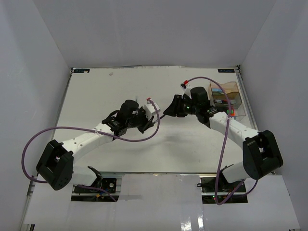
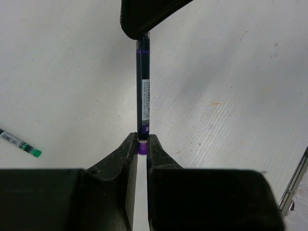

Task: Sort the stationery into containers
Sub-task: Pick up the pen from the center of the board, then place the pen in the storage box.

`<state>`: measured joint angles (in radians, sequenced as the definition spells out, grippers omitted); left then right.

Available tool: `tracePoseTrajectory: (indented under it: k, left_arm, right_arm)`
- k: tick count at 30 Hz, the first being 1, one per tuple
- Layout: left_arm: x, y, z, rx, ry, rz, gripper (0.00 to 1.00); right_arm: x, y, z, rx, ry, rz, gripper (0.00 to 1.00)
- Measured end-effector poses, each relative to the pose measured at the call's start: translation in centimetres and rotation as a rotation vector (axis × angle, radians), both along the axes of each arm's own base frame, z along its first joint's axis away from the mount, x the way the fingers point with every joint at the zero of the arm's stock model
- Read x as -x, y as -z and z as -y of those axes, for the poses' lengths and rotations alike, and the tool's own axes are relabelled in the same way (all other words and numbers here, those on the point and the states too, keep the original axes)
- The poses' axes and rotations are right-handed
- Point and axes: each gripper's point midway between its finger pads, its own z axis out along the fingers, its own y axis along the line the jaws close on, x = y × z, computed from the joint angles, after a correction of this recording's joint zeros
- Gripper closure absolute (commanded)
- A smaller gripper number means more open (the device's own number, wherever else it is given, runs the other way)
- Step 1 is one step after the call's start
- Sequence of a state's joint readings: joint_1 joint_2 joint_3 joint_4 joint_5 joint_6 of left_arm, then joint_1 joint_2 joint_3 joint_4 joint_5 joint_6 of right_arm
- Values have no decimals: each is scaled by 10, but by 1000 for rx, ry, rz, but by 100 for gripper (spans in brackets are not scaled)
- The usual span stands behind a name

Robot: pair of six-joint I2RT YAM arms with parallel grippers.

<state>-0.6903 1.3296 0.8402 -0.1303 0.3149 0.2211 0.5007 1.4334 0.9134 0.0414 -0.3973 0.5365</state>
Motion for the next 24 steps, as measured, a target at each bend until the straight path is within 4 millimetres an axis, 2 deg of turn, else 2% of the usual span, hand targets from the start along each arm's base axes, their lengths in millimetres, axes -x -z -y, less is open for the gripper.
tracePoseTrajectory:
  k: [4,10,14,17,18,19,22,24]
  left_arm:
    - [1,2,-1,-2,-1,-3,93]
    - [2,6,-2,-10,-5,-9,82]
    - [0,6,-3,-12,-11,-6,71]
    - [-1,5,-3,-10,-16,0,48]
    - [-2,5,-3,-8,-21,-1,38]
    - [-2,5,-3,-9,-27,-2,19]
    - [-6,5,-6,-10,-62,-1,2]
    - [-10,6,-8,-12,-98,-3,2]
  right_arm:
    - [0,-8,-6,-41,-15,5,68]
    - [4,-20,-14,-96,-43,9,87]
    - [5,-24,-16,-109,-50,13,92]
    - [2,-23,-12,-98,-37,26,92]
    - [0,-22,-9,-93,-27,29,92]
    - [-2,-21,-5,-89,-15,32,92]
    - [-14,-22,15,-72,40,43,92]
    - [-27,-26,36,-64,96,65,92]
